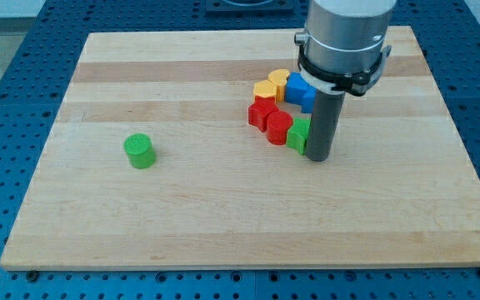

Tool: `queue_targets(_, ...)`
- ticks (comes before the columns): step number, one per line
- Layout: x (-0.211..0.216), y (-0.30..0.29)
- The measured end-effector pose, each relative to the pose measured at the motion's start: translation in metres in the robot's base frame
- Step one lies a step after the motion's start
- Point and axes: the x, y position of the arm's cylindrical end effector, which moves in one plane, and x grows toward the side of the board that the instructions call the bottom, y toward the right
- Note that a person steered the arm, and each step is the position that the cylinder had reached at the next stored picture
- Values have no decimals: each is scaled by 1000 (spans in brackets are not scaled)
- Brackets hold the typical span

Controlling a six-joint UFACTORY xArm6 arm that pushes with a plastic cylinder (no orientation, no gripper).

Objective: Move green circle slightly right

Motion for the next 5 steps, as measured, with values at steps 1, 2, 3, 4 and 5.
queue_targets(1,1,0)
queue_targets(2,21,-4)
queue_targets(3,49,-23)
queue_targets(4,57,-72)
queue_targets(5,59,-129)
